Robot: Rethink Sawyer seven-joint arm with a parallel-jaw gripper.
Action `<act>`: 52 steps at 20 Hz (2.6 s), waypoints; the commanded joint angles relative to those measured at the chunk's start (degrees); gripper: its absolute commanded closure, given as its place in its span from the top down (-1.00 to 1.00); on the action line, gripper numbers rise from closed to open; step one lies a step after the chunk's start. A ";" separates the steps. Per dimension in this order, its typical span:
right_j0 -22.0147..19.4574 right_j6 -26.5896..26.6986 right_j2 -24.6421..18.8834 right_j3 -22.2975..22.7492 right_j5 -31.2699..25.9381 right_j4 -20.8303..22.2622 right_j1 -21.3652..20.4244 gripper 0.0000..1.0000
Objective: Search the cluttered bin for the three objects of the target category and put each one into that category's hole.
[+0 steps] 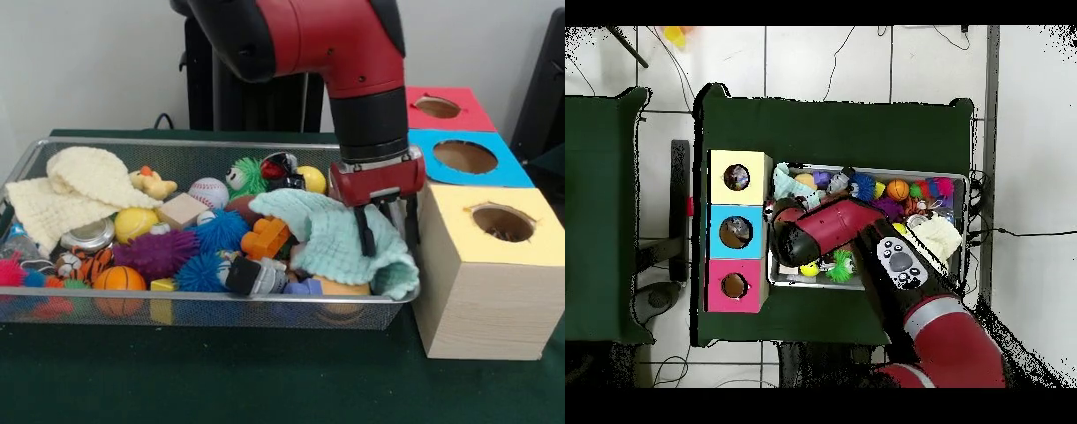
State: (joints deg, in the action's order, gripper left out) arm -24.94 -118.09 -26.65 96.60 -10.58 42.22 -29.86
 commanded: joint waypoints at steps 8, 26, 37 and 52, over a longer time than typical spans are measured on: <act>-4.57 -2.57 6.31 6.38 -7.96 -9.85 -0.51 1.00; -1.44 0.40 9.20 6.07 -12.65 -10.09 -8.22 1.00; -6.11 5.04 6.89 7.11 -15.48 -8.21 -10.07 1.00; -7.83 7.10 5.86 3.45 -12.58 -4.10 -5.24 1.00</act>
State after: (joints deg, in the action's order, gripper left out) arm -30.97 -118.13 -19.04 101.65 -20.82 33.35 -38.98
